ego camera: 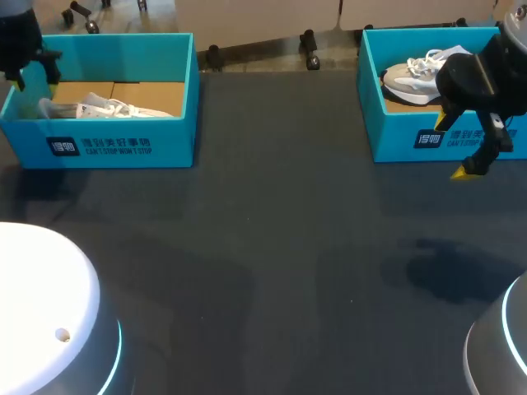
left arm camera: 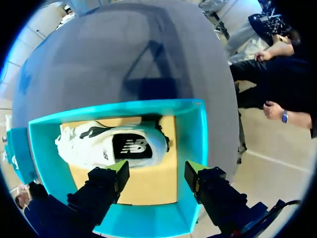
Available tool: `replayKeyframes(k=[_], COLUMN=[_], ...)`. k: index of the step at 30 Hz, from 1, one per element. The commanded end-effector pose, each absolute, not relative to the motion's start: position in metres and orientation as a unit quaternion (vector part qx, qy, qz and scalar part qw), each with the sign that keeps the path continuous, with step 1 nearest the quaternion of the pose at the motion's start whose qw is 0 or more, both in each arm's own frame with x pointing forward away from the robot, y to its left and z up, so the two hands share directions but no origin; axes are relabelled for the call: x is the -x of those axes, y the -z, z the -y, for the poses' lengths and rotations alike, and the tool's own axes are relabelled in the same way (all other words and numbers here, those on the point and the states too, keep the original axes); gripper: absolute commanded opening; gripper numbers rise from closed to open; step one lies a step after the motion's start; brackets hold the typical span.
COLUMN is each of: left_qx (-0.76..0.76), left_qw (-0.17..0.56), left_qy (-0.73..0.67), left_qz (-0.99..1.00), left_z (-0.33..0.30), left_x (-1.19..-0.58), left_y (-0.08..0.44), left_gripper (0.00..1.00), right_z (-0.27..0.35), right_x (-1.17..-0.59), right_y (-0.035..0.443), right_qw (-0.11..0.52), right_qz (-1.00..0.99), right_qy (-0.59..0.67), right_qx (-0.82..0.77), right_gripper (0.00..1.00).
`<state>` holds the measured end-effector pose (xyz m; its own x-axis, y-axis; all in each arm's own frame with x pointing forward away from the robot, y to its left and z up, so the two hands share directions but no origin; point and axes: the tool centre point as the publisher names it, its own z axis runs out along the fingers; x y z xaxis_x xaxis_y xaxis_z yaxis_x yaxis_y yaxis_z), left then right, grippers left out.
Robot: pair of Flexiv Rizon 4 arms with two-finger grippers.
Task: Take the shoe out of the shoebox, open the shoe tongue, remove and reinsert the insole, then place the shoe into the shoebox
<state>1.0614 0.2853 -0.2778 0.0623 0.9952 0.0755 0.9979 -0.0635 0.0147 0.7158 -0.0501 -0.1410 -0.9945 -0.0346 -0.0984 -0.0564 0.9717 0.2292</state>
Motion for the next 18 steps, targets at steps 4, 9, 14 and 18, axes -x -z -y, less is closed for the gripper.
replayKeyframes(k=[4, 9, 14, 18], left_qx=[0.699, 0.665, 0.624, 0.624], left_qw=[0.036, 0.039, 0.038, 0.038], left_qy=[0.015, 0.000, -0.016, -0.016], left_qz=[0.714, 0.746, 0.780, 0.780], left_z=[-0.292, -0.294, -0.295, -0.295], left_x=[-1.053, -1.041, -1.033, -1.033], left_y=[0.242, 0.218, 0.202, 0.202], left_gripper=[0.81, 0.99, 1.00, 1.00], right_z=[0.049, 0.049, 0.049, 0.049], right_x=[-0.718, -0.718, -0.718, -0.718], right_y=[0.141, 0.141, 0.141, 0.141], right_qw=[0.045, 0.045, 0.045, 0.045], right_qz=[-0.992, -0.992, -0.992, -0.992], right_qy=[-0.115, -0.115, -0.115, -0.115], right_qx=[0.022, 0.022, 0.022, 0.022], right_gripper=[1.00, 1.00, 1.00, 1.00])
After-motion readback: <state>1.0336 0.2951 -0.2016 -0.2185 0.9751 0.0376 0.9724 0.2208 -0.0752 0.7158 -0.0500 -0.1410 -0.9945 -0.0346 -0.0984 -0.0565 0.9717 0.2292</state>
